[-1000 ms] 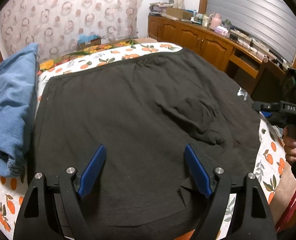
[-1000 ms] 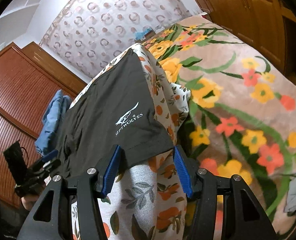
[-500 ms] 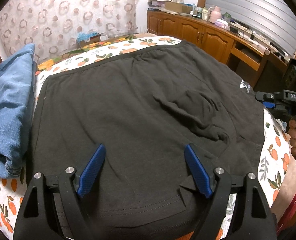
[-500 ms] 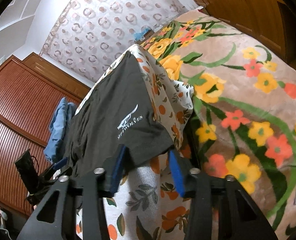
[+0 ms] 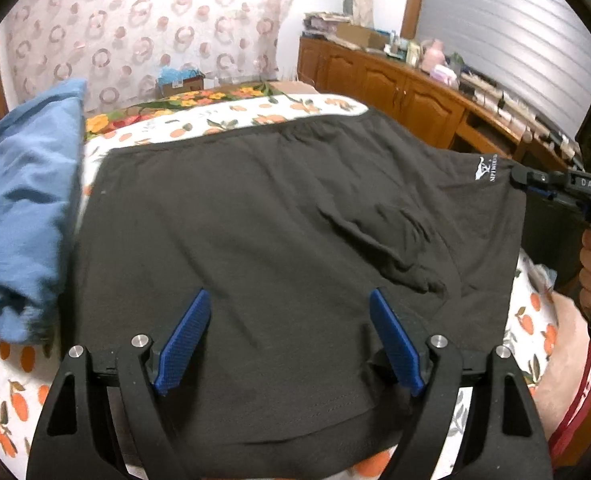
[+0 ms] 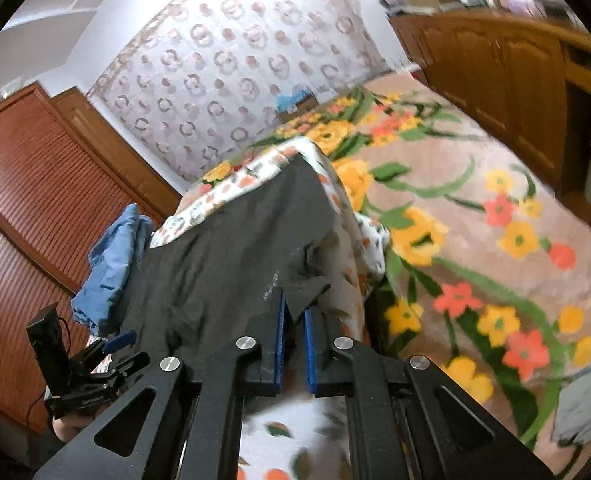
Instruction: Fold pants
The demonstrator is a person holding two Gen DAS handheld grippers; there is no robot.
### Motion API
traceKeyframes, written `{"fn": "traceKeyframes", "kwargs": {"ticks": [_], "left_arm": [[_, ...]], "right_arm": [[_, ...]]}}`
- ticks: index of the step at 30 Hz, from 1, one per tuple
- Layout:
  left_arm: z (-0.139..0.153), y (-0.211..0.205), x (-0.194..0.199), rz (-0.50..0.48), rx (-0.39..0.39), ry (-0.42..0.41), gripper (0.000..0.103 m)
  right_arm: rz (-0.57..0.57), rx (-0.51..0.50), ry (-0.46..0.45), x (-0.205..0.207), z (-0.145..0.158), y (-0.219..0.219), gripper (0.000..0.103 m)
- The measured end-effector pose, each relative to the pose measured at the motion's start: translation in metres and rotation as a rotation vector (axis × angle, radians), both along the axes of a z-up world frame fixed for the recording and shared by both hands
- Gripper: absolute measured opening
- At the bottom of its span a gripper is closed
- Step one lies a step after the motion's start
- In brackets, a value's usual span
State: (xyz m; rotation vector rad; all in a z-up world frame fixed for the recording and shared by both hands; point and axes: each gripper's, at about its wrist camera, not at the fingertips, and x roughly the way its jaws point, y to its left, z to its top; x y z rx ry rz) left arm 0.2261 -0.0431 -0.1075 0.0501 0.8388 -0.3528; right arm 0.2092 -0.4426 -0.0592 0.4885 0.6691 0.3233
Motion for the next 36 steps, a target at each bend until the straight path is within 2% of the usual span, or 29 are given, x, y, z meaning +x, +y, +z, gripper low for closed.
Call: {"fn": "traceKeyframes", "kwargs": {"ticks": [4,9,17,22,26,29,31,33,36], "left_arm": [[0.018,0.024,-0.007,0.036,-0.004,-0.046,0.083],[0.040,0.062,-0.017,0.081,0.013,-0.107,0.083],[0.055,0.125,-0.026,0.194,-0.001,-0.144,0.083],[0.055,0.156,-0.029,0.253,-0.014,-0.149,0.083],[0.049,0.169,-0.032,0.280,-0.027,-0.141,0.083],[0.046,0.170,-0.036,0.276,-0.035,-0.137,0.083],[0.044,0.166,-0.038,0.265,-0.040,-0.134,0.083],[0.042,0.161,-0.036,0.251,-0.046,-0.130,0.083],[0.040,0.150,-0.035,0.227,-0.056,-0.126,0.083]], "right_arm": [[0.050,-0.054,-0.059,0.005,0.027,0.033,0.008],[0.168,-0.088,-0.125,0.016,0.056,0.097,0.008],[0.383,-0.093,-0.186,0.028,0.078,0.210,0.008],[0.520,-0.087,-0.176,0.027,0.067,0.269,0.008],[0.592,-0.118,-0.114,0.030,0.036,0.306,0.008],[0.617,-0.135,-0.058,0.037,0.014,0.316,0.008],[0.617,-0.144,-0.044,0.039,0.008,0.316,0.013],[0.599,-0.175,-0.037,0.039,0.005,0.312,0.025],[0.572,-0.194,-0.045,0.038,0.014,0.304,0.030]]}}
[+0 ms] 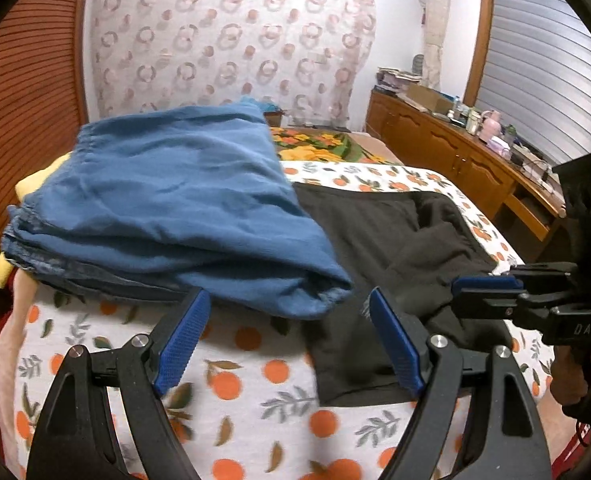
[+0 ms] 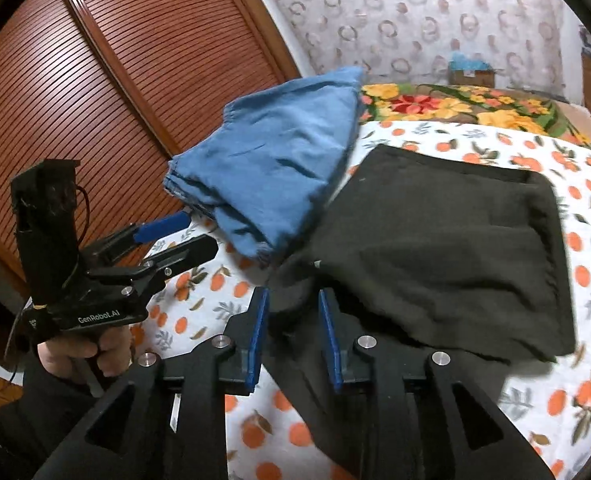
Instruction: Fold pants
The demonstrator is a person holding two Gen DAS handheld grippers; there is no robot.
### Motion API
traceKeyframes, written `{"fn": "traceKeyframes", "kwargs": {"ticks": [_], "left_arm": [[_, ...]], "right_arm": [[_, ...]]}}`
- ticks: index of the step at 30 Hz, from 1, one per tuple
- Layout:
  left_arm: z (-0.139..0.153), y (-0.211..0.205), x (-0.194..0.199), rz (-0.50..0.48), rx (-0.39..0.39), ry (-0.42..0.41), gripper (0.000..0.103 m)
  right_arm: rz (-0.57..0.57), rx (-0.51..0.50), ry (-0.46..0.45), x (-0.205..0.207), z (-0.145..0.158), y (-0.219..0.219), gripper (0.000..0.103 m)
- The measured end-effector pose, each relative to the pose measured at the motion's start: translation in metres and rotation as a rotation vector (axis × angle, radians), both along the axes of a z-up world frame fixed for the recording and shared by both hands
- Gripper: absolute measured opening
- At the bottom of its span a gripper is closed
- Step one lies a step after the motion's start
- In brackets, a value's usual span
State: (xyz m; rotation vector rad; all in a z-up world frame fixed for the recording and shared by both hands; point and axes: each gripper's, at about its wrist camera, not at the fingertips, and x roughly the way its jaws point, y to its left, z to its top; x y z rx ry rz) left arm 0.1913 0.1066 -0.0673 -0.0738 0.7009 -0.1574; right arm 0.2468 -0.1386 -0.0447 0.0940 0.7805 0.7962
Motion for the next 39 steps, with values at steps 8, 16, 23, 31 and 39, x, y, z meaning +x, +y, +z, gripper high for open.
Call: {"fn": "traceKeyframes", "kwargs": {"ticks": [8,16,23,31,39], "left_arm": [[-0.002,-0.033,-0.003,-0.092,0.011,0.005,0.083],[-0.028,-0.047,-0.005,-0.153,0.058,0.066,0.079],[-0.036,-0.050,-0.005,-0.186,0.097,0.087,0.058],[-0.037,-0.042,-0.001,-0.169,0.107,0.093,0.040],[-0.039,-0.042,-0.003,-0.174,0.106,0.086,0.015]], "right_arm": [[-0.103,-0.048,-0.050,-0.030,0.010,-0.029,0.040],[-0.268,-0.211,-0.095,-0.020,-0.001,-0.074,0.041],[-0.257,-0.235,-0.038,0.001,-0.014,-0.070,0.042],[-0.199,-0.102,0.064,0.011,-0.015,-0.075,0.026],[-0.199,-0.040,0.009,0.022,0.009,-0.100,0.003]]}}
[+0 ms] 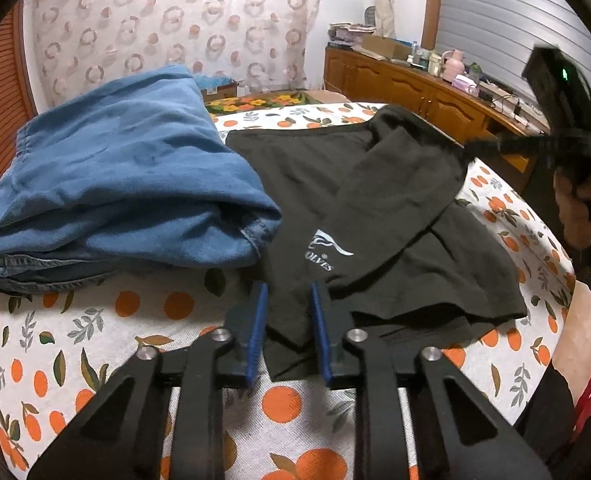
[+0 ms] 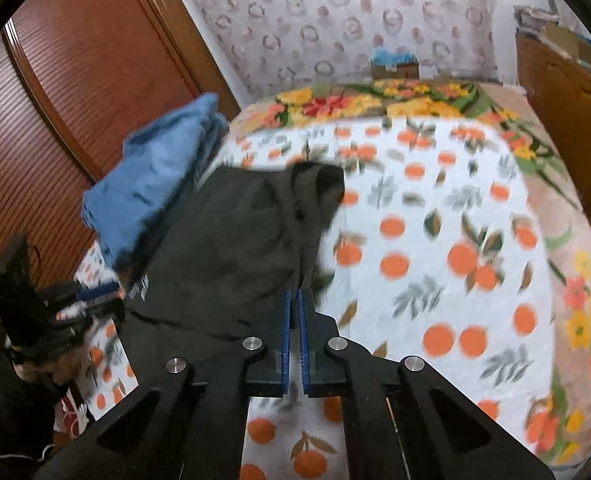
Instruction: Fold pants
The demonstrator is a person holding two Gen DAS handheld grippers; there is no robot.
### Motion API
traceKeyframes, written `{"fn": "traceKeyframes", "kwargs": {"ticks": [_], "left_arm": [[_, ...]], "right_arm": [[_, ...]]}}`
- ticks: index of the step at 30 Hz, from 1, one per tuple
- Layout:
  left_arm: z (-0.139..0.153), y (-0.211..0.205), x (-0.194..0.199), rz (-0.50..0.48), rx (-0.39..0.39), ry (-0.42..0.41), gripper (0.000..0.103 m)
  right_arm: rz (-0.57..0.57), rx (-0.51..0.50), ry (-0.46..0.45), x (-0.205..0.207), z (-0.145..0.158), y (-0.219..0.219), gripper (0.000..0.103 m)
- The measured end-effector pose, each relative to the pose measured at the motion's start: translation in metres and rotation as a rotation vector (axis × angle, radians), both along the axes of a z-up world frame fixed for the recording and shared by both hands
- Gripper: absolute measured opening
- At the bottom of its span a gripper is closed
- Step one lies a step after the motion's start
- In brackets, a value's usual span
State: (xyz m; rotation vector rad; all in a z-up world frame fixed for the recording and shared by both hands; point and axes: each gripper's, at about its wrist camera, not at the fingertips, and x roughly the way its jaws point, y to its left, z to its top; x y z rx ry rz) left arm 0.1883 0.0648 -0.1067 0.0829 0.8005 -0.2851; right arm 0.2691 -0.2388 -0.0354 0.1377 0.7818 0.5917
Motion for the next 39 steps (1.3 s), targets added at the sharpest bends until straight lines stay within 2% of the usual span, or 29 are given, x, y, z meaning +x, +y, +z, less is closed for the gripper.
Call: {"fn": "traceKeyframes", "kwargs": {"ticks": [6,13,15,17,20,23,29,34,36,38,39], "left_arm": [[0.002,0.010,-0.003,0.025,-0.030,-0.015,0.006],[0.004,0.014,-0.007,0.022,-0.071,-0.017,0.007],[0.004,0.015,-0.007,0.027,-0.074,-0.016,0.017],[0.005,0.015,-0.007,0.015,-0.085,-0.020,0.018],[0.007,0.012,-0.010,-0.013,-0.089,-0.034,0.035],[0.009,0.008,-0.015,-0.044,-0.085,-0.045,0.044],[0.005,-0.001,-0.015,-0.080,-0.053,-0.027,0.046],[-0.004,-0.001,-0.011,-0.066,-0.034,0.008,0.046],[-0.006,-0.001,-0.011,-0.065,-0.028,0.012,0.046],[-0.006,-0.001,-0.011,-0.069,-0.015,0.016,0.046],[-0.007,-0.003,-0.010,-0.070,-0.008,0.019,0.042]], "right_arm": [[-0.003,0.018,-0.099,0.008,0.040,0.003,0.002],[0.051,0.020,-0.145,0.027,0.069,0.035,0.000],[0.078,0.014,-0.155,0.033,0.070,0.053,0.000],[0.101,0.009,-0.162,0.037,0.070,0.068,0.000],[0.129,0.001,-0.173,0.041,0.066,0.086,0.000],[0.140,-0.020,-0.175,0.046,0.060,0.094,0.000],[0.099,-0.043,-0.159,0.048,0.053,0.076,0.000],[0.042,-0.077,-0.128,0.042,0.038,0.058,0.017],[0.021,-0.089,-0.103,0.042,0.028,0.050,0.031],[-0.003,-0.105,-0.081,0.042,0.018,0.043,0.037],[-0.009,-0.107,-0.071,0.042,0.013,0.039,0.041]]}}
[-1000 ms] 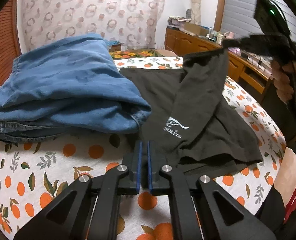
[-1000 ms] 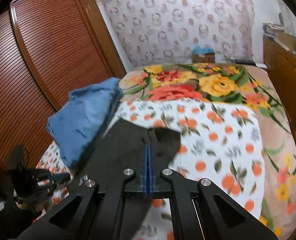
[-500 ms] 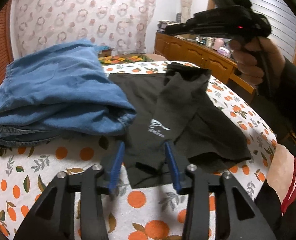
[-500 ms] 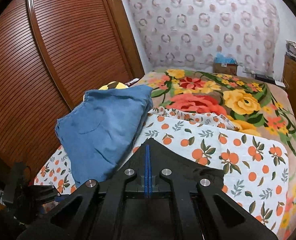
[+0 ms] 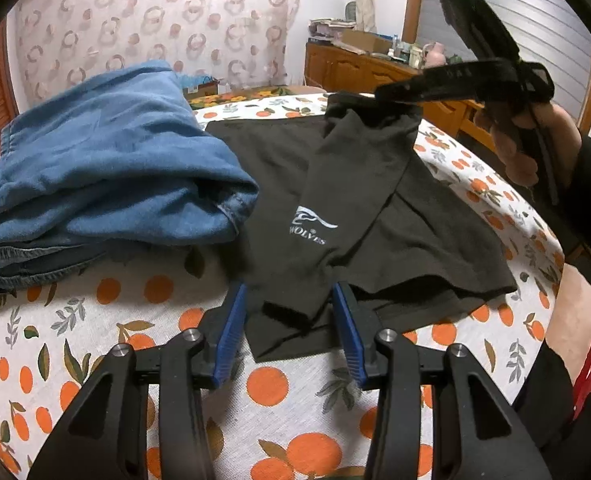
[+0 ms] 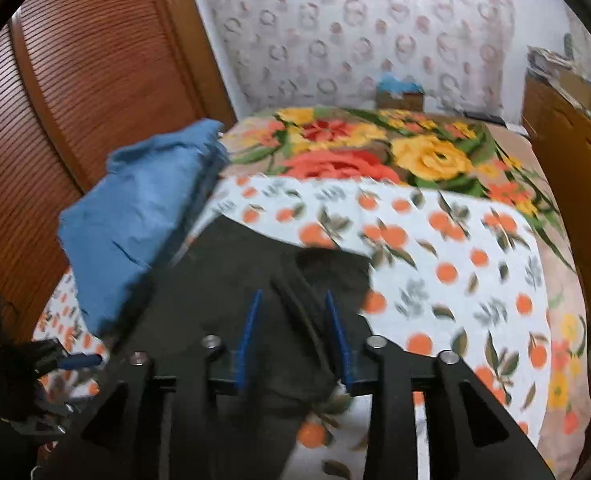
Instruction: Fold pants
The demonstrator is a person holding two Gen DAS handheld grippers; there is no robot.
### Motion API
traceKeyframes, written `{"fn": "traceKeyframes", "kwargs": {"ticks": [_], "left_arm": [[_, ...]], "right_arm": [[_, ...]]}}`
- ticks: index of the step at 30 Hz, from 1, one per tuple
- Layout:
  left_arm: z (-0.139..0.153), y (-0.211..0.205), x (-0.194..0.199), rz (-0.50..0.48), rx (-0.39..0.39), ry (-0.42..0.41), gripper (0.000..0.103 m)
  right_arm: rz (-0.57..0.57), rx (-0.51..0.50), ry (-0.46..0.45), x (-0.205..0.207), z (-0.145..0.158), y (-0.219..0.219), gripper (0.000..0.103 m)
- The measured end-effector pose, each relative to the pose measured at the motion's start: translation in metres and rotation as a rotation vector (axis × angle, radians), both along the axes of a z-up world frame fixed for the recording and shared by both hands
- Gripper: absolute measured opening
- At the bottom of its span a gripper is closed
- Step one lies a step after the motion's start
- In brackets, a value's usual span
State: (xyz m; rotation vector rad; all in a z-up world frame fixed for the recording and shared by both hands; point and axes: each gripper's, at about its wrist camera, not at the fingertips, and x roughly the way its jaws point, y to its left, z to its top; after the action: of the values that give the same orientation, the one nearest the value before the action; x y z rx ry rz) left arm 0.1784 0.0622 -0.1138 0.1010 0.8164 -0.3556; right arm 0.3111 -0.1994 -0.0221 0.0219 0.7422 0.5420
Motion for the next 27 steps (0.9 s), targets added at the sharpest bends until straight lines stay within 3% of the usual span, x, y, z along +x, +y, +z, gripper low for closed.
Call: {"fn": "traceKeyframes", "kwargs": {"ticks": [6,13,14,17,21,27], "left_arm": [[-0.003,0.002,0.004,0.012,0.002,0.014,0.018],[0.005,0.006,0.005,0.039,-0.046,-0.005,0.011],[0.006,0.006,0.004,0.040,-0.048,-0.011,0.010],[0.010,0.007,0.004,0.043,-0.064,-0.016,0.009],[0.011,0.010,-0.001,0.051,-0.070,-0.017,0.009],[0.012,0.015,-0.006,0.061,-0.086,-0.015,0.009]], "right_arm": [[-0.049,0.005,0.055,-0.003,-0.014,-0.020,0.054],[-0.024,0.060,0.078,-0.006,-0.016,-0.022,0.055],[-0.015,0.066,0.076,-0.006,-0.016,-0.021,0.051],[0.020,0.089,0.071,-0.004,-0.014,-0.016,0.004],[0.053,0.101,0.005,0.002,0.007,-0.007,0.004],[0.051,0.164,-0.012,0.032,0.039,0.016,0.004]]}}
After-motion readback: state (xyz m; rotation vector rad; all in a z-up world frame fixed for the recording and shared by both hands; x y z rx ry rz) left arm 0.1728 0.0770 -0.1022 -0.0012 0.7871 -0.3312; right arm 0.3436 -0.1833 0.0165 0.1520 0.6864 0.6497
